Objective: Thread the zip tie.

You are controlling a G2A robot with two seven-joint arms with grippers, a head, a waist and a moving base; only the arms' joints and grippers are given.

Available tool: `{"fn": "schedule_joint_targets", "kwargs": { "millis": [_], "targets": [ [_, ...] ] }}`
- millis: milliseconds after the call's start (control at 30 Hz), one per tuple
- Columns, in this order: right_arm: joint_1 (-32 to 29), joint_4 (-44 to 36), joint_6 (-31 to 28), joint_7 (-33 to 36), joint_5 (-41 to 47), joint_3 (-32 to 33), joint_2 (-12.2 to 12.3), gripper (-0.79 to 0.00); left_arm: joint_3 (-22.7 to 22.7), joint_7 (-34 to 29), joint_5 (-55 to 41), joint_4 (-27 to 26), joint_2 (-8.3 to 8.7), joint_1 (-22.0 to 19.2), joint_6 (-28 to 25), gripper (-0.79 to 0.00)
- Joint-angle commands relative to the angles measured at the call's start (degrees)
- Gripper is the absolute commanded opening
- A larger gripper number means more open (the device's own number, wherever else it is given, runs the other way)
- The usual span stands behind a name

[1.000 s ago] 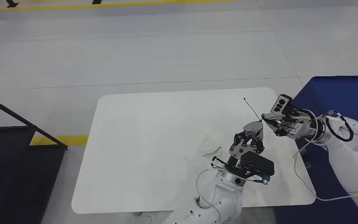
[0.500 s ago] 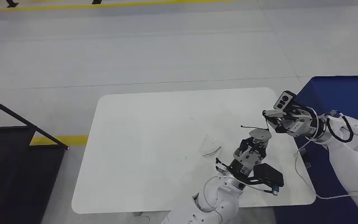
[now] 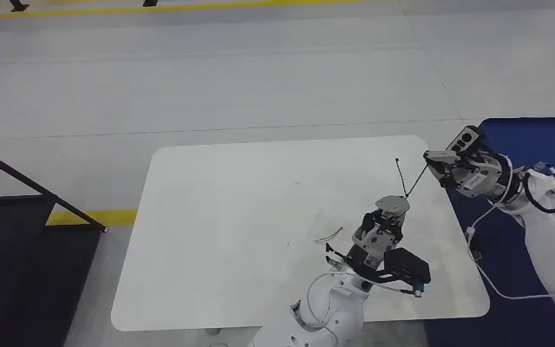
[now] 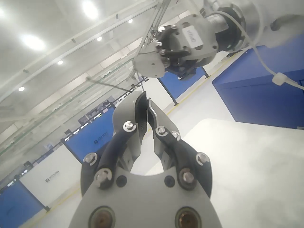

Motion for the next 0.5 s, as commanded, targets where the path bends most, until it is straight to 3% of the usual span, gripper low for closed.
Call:
{"fn": "schedule_joint_targets", "kwargs": {
  "millis": [0, 133, 167, 200, 233, 433, 467],
  "targets": [
    [0.54, 0.94, -5.66, -1.01, -3.86, 0.93, 0.05, -0.785, -0.72, 0.06, -3.53, -1.83, 0.24, 0.46, 0.47, -0.785],
    [1.58, 2.63, -16.03, -1.80, -12.73, 2.03, 0.21, -0.785, -2.17, -0.53, -8.77, -4.76, 0.67, 1.53, 0.65, -0.785],
    [1.90, 2.58, -20.00, -2.09, -16.34, 2.35, 0.31, -0.742, -2.44, -0.87, -10.68, -5.60, 0.75, 1.76, 0.33, -0.785],
    [1.91, 2.84, -23.49, -2.75, -18.78, 2.44, 0.28, -0.486, -2.77, -1.09, -12.29, -6.34, 0.83, 1.92, 0.08, -0.785],
    [1.96, 2.92, -24.43, -3.10, -18.98, 2.48, 0.24, 0.000, -3.09, -1.59, -15.18, -7.49, 0.86, 2.18, -0.08, -0.785],
    [1.96, 2.92, -24.43, -3.10, -18.98, 2.48, 0.24, 0.000, -3.12, -1.80, -17.16, -8.14, 0.90, 2.22, -0.52, -0.785],
    [2.18, 1.63, -26.87, -4.14, -20.11, 3.12, 0.25, 0.000, -3.22, -1.97, -17.42, -8.09, 0.94, 2.24, -0.66, -0.785]
  ]
}}
